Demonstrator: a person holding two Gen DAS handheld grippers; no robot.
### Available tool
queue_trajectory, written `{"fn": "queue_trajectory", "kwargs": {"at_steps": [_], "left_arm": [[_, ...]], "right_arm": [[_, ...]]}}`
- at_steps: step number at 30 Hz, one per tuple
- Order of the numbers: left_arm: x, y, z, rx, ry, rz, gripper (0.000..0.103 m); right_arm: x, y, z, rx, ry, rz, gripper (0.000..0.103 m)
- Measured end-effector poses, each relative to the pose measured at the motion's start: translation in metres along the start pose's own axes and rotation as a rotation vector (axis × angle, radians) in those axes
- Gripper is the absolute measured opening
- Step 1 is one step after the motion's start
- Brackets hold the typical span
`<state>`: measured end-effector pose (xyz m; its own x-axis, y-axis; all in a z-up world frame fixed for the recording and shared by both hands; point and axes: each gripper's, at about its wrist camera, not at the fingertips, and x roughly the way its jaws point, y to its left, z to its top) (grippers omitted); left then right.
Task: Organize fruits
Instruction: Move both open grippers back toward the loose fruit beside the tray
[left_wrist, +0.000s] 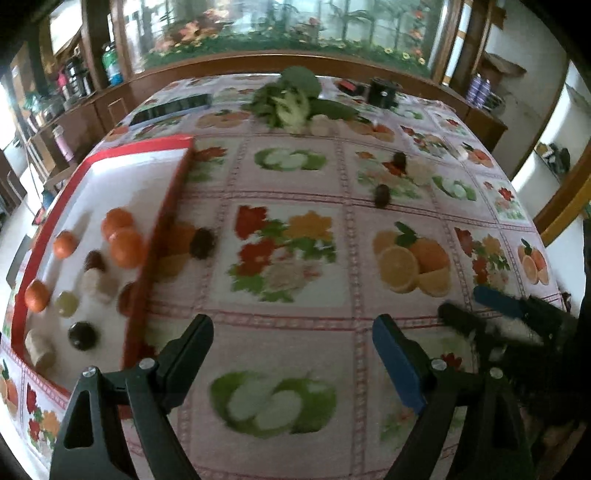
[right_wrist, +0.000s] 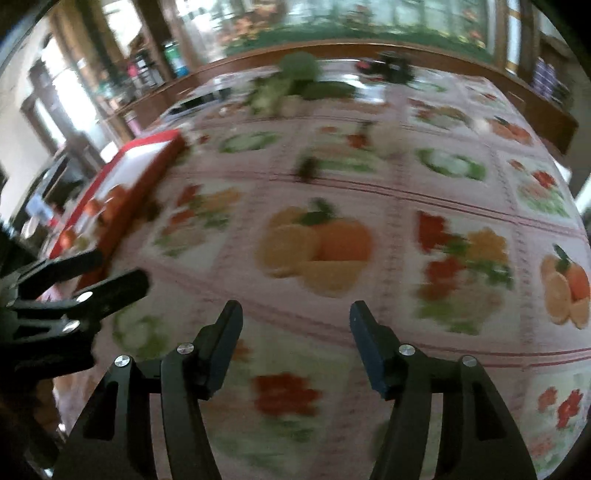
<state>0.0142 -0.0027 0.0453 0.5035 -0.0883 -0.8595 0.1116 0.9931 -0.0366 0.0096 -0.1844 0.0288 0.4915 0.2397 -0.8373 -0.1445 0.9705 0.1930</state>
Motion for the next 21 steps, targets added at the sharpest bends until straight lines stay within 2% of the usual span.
{"fn": "queue_trajectory", "kwargs": {"at_steps": [4, 8, 15, 19, 20, 21], "left_arm": [[0.008, -0.018, 0.007, 0.028, 0.009, 0.01, 0.09], [0.016, -0.033, 0.016, 0.048, 0.003, 0.025, 0.09], [0.029, -0.036, 0.038, 0.029, -0.002, 0.07, 0.09], [0.037, -0.034, 0.053, 0.0, -0.01, 0.065, 0.09], [0.039, -0.035, 0.057, -0.005, -0.012, 0.059, 0.09], [0.042, -0.037, 0.06, -0.006, -0.012, 0.056, 0.09]], "right_arm": [[0.003, -0.045, 0.024, 0.076, -0.031, -0.036, 0.061], [0.016, -0.069, 0.059, 0.101, -0.056, -0.032, 0.063], [0.056, -0.066, 0.102, 0.044, -0.037, 0.001, 0.065], [0.068, -0.058, 0.116, -0.019, -0.051, 0.013, 0.063], [0.071, -0.055, 0.119, -0.049, -0.05, 0.017, 0.049], [0.074, -0.053, 0.12, -0.071, -0.043, 0.001, 0.03]]}}
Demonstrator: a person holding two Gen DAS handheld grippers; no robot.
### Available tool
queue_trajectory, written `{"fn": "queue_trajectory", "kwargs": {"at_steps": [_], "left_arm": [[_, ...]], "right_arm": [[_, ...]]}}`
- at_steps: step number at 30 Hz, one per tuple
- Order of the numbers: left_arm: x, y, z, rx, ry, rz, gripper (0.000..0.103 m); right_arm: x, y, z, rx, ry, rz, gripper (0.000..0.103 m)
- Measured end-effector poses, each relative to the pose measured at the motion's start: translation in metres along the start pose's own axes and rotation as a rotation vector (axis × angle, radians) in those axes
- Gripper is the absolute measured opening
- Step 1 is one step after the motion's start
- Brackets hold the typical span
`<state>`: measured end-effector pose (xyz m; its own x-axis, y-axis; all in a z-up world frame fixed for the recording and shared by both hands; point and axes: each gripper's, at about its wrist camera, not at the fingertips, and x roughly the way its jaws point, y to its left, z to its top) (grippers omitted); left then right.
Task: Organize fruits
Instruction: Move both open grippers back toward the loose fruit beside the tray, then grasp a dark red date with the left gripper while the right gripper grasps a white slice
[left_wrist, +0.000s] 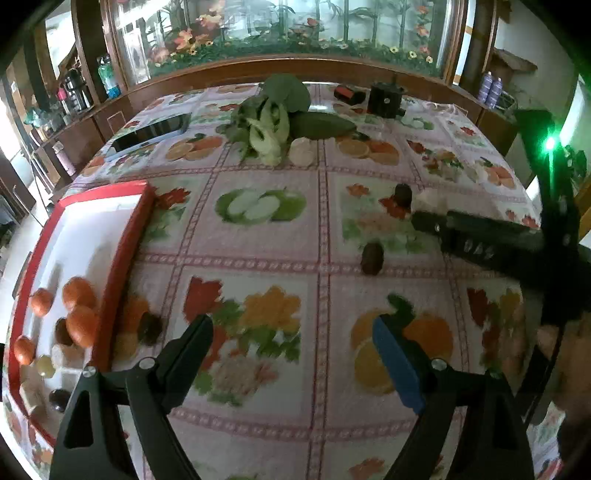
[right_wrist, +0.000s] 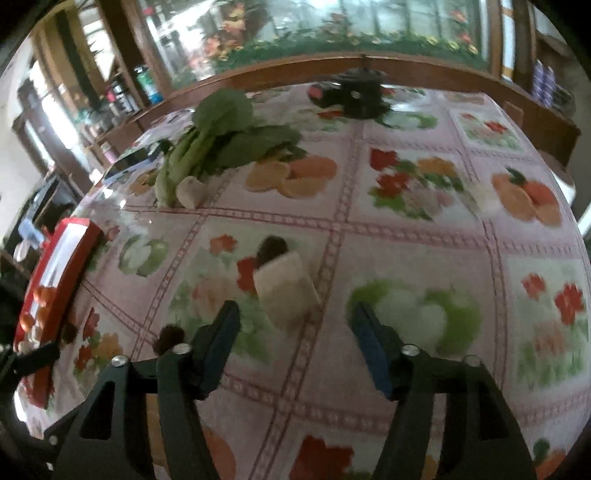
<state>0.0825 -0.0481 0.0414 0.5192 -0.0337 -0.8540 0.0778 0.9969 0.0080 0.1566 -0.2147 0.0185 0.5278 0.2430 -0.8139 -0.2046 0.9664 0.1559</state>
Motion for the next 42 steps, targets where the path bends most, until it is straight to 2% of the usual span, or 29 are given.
{"fn": "queue_trajectory", "kwargs": {"at_steps": [1, 3, 5, 8, 13, 14, 18, 24, 31, 42], "left_arm": [[0.003, -0.003, 0.004, 0.002, -0.002, -0.003, 0.09], [0.006, -0.011, 0.01, 0.02, -0.014, -0.006, 0.09], [0.011, -0.021, 0.016, 0.049, -0.025, -0.005, 0.089], [0.02, -0.033, 0.025, 0.08, -0.021, -0.018, 0.079], [0.045, -0.045, 0.032, 0.108, 0.047, -0.042, 0.05], [0.048, -0.045, 0.031, 0.099, 0.052, -0.051, 0.05], [0.047, -0.044, 0.03, 0.092, 0.014, -0.065, 0.02], [0.041, -0.036, 0.024, 0.053, 0.02, -0.128, 0.019], [0.022, -0.024, -0.001, 0.019, 0.035, -0.162, 0.019], [-0.008, -0.01, -0.049, 0.027, 0.052, -0.199, 0.019]], "right_arm": [[0.0, 0.003, 0.0, -0.038, -0.002, -0.029, 0.03], [-0.002, 0.0, 0.001, -0.041, -0.014, -0.032, 0.03], [-0.01, -0.01, -0.004, 0.009, -0.032, 0.0, 0.03], [-0.018, -0.023, -0.013, 0.068, -0.035, 0.05, 0.03], [-0.025, -0.037, -0.025, 0.113, -0.02, 0.09, 0.03], [-0.027, -0.038, -0.026, 0.114, -0.023, 0.088, 0.03], [-0.031, -0.042, -0.029, 0.121, -0.036, 0.076, 0.03], [-0.038, -0.042, -0.035, 0.12, -0.059, 0.048, 0.03], [-0.057, -0.025, -0.05, 0.077, -0.088, 0.042, 0.03], [-0.084, 0.01, -0.098, 0.074, -0.049, 0.03, 0.03]]}}
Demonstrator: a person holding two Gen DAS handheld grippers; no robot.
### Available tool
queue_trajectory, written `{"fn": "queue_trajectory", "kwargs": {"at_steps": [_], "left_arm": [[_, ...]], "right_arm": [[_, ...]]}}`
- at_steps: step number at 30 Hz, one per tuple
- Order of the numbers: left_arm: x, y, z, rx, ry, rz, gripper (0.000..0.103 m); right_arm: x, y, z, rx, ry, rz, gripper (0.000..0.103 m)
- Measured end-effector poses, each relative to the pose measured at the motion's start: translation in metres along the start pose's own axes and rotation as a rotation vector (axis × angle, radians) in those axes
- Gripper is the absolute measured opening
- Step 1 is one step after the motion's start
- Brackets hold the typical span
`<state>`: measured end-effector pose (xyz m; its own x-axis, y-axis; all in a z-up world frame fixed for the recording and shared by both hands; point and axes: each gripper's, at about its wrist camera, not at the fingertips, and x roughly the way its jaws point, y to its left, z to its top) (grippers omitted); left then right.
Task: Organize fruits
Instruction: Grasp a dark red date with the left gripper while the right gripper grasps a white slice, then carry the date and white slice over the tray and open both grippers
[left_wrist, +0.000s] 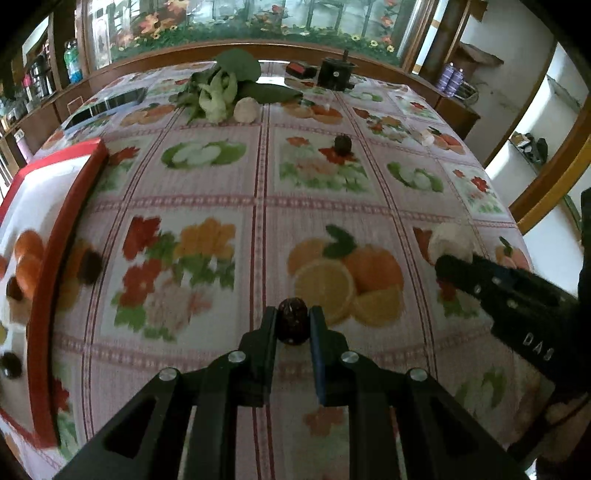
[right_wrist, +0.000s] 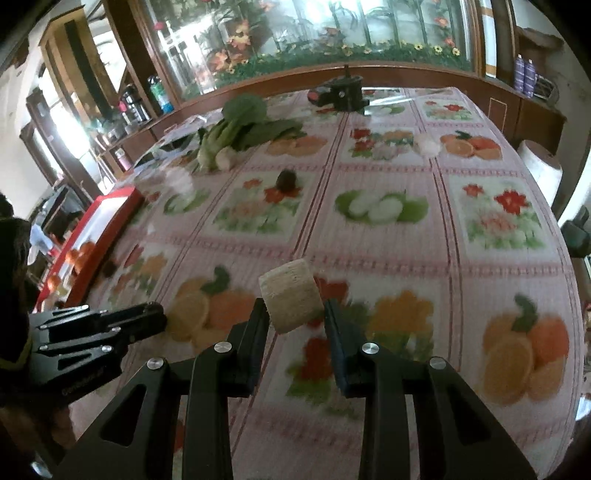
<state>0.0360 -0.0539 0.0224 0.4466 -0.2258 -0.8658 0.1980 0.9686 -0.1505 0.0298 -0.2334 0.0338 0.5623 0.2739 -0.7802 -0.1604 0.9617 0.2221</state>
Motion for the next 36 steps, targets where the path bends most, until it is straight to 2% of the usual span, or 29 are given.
{"fn": "queue_trajectory", "kwargs": {"at_steps": [12, 24, 30, 36], "left_arm": [[-0.035, 0.026, -0.029, 0.018, -0.022, -0.032, 0.019], [-0.064, 0.084, -0.038, -0.06, -0.057, -0.03, 0.019], [-0.082, 0.131, -0.038, -0.132, -0.09, 0.019, 0.019], [-0.094, 0.189, -0.036, -0.22, -0.116, 0.098, 0.019]], "right_arm": [[-0.003, 0.046, -0.031, 0.033, 0.044, 0.004, 0.03], [0.01, 0.107, -0.019, -0.01, 0.042, 0.049, 0.03], [0.021, 0.146, -0.001, -0.037, 0.043, 0.106, 0.03], [0.04, 0.19, 0.02, -0.076, 0.058, 0.161, 0.03]]}}
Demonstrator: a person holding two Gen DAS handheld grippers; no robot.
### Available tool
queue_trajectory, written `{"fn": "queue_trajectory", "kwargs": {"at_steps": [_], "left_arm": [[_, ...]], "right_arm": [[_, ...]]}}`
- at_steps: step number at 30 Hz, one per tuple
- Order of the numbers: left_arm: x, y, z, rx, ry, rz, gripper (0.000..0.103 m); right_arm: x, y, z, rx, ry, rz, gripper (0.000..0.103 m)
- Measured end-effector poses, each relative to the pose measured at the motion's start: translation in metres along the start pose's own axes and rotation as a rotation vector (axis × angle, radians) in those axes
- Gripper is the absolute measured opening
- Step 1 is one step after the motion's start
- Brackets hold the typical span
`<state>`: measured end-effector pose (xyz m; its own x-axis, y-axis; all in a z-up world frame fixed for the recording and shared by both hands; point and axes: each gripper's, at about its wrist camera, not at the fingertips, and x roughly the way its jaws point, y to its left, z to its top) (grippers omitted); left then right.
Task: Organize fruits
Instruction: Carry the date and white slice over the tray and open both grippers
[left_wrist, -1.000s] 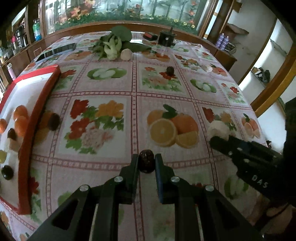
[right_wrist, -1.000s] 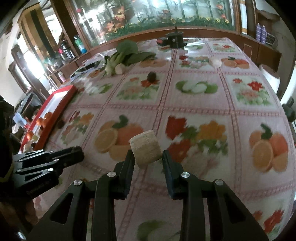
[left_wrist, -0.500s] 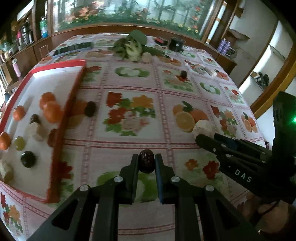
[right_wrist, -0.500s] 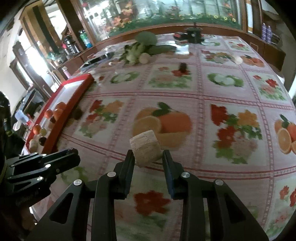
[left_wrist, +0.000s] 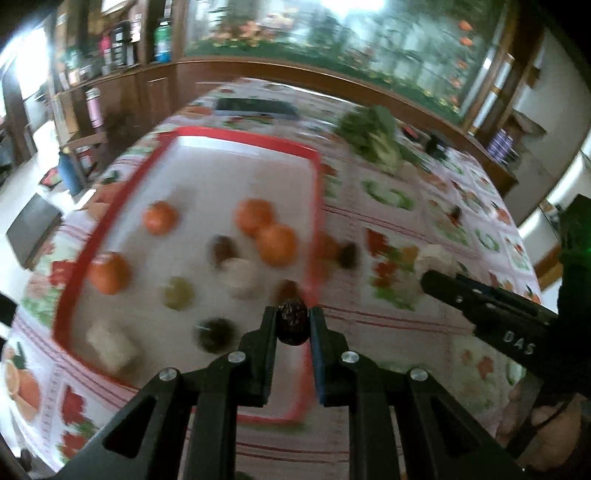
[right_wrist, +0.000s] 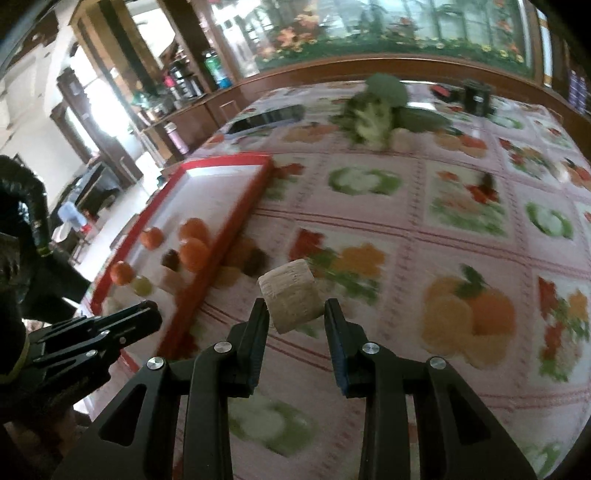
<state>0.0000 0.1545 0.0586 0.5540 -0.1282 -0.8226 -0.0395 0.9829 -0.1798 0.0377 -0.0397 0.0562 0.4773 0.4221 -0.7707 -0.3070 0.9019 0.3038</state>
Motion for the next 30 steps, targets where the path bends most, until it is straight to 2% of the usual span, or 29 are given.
{"fn": "queue_trajectory", "kwargs": {"at_steps": [5, 12, 20, 30], "left_arm": [[0.0, 0.045, 0.017, -0.053, -0.023, 0.08, 0.019], [0.013, 0.085, 0.041, -0.114, -0.024, 0.128, 0.019], [0.04, 0.093, 0.049, -0.116, 0.022, 0.118, 0.02], [0.053, 0.086, 0.051, -0.074, 0.025, 0.149, 0.02]], "right_arm": [[0.026, 0.032, 0.027, -0.027, 0.011, 0.03, 0.03], [0.061, 0.069, 0.064, -0.064, -0.003, 0.041, 0.03], [0.114, 0.083, 0.082, -0.089, 0.053, -0.004, 0.03], [0.132, 0.095, 0.083, -0.172, 0.072, -0.009, 0.03]]}}
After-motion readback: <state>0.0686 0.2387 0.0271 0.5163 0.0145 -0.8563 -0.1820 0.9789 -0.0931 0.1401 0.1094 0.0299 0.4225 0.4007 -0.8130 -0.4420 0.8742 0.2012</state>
